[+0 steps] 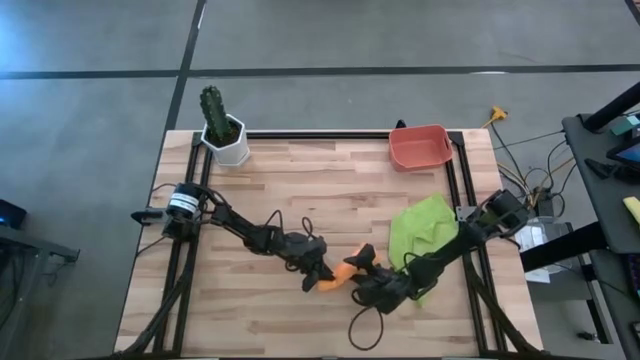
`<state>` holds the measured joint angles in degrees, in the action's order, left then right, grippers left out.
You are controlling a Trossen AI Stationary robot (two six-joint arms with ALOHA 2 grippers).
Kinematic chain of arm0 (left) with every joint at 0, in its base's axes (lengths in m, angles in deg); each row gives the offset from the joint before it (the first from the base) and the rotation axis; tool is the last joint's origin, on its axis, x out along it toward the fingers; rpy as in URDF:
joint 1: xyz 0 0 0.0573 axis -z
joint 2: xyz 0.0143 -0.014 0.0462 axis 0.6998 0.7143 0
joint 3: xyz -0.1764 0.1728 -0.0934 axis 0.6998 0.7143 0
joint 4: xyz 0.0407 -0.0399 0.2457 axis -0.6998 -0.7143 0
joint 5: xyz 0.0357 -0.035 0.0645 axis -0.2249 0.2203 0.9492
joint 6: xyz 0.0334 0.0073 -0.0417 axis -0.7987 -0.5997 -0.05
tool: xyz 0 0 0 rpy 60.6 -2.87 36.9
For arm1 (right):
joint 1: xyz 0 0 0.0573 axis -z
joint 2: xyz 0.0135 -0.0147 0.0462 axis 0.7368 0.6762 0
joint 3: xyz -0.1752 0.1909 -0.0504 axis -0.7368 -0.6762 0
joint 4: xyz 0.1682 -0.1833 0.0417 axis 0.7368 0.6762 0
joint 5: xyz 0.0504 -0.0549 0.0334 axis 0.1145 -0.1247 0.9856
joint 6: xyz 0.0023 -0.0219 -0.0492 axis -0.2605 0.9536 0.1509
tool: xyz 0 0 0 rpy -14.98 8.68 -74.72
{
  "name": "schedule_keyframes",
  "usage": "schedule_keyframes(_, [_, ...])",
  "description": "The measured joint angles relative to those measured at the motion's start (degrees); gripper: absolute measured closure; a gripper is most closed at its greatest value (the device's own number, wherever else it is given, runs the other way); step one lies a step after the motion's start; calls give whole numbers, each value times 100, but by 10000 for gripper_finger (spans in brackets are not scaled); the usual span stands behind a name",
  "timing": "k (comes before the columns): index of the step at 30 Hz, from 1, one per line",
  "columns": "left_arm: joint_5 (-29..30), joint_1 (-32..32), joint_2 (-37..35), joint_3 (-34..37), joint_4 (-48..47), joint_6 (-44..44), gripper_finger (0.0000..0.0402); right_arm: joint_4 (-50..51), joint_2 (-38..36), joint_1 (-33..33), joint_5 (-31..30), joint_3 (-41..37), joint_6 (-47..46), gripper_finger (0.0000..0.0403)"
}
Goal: Roll microfiber towels into tight, uniform cylinder then place into a basket
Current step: Roll the orange microfiber cloth
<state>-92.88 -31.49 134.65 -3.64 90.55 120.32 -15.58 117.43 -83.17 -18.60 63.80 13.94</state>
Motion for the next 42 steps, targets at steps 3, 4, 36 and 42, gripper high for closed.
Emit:
schedule_keyframes(3, [38,1,0,31,-16,-1,400,5,36,-96,73,35,-164,111])
schedule_keyframes(4, [65,2,0,34,-13,0,400,16,61,-114,93,44,-290,112])
schedule_keyframes(36, [-39,66,-19,34,-246,-931,349,1661,629,1321,3641,1189,-1319,300])
schedule_keyframes(42, [-419,55,-56,75,-339,-1521,329,1736,638,1691,5195,1300,-1639,379])
